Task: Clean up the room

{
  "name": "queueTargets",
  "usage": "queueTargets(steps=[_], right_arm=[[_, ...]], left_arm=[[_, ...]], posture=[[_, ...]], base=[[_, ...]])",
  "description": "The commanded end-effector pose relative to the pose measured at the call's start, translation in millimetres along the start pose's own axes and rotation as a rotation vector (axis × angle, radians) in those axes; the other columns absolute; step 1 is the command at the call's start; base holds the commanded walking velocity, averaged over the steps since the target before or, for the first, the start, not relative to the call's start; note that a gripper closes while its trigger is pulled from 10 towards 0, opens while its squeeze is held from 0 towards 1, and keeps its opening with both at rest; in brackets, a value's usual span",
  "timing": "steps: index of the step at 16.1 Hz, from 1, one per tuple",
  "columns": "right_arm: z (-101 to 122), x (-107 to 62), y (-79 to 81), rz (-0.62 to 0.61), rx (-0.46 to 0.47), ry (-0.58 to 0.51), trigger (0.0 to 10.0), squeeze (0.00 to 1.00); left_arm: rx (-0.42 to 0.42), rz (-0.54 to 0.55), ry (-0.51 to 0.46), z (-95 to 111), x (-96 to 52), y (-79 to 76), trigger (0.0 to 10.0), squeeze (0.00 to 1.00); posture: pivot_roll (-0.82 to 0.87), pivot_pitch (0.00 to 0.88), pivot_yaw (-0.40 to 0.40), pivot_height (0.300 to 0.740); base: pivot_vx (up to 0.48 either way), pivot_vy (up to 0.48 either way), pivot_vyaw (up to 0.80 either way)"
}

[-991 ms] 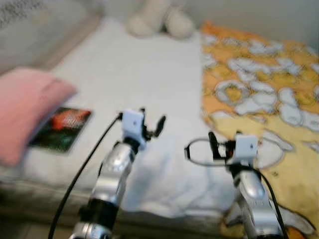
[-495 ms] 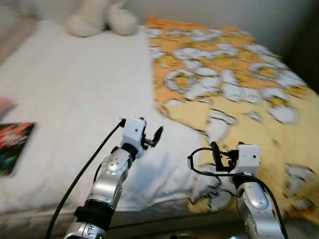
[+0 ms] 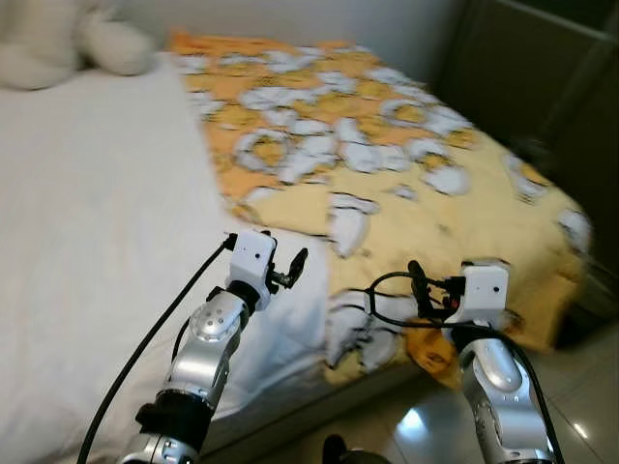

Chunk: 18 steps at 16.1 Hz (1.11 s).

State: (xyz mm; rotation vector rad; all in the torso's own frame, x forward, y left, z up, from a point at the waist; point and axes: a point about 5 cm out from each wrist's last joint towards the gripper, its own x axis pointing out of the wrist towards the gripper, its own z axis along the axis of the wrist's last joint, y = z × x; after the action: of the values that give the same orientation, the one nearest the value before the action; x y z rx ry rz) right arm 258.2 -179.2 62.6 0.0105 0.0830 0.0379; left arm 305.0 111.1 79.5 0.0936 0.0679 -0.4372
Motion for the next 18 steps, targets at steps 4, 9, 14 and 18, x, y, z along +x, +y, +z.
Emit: queueTargets(steps=[4,9,14,18], right_arm=[[-7.0,-6.3,-1.1,0.010,-0.014,0.025,10.0,0.00],[-3.2,-4.6,-5.0,0.007,-0.029,0.022,10.0,0.00],[-1.5,-0.5,-8.2,0.011,-0.047,0.016,10.0,0.00],[-2.9,-5.5,-12.3,-0.002,-0.049,0.031,10.0,0.00]], left_arm=[[0.000,-0.028,0.000,-1.2,-0.5,-5.7,10.0,0.00],[0.010,0.053,0.027,-5.6,2.6,0.3,10.0,0.00],[0.009,0.110,0.085,-15.6,4.9,10.6,10.0,0.00],[0.024,0.162,0.241,-44.4,-1.8,19.8,10.0,0.00]], posture=[[0.05,0.000,-0.044,0.740],[0.04,0.000,-0.071,0.732],[0.03,0.000,-0.073,0.732],[0.02,0.000,-0.086,0.732]], base=[[0.000,0.000,-0.66],[0.000,0.000,-0.49],[0.000,0.000,0.00],[0.000,0.000,0.00]])
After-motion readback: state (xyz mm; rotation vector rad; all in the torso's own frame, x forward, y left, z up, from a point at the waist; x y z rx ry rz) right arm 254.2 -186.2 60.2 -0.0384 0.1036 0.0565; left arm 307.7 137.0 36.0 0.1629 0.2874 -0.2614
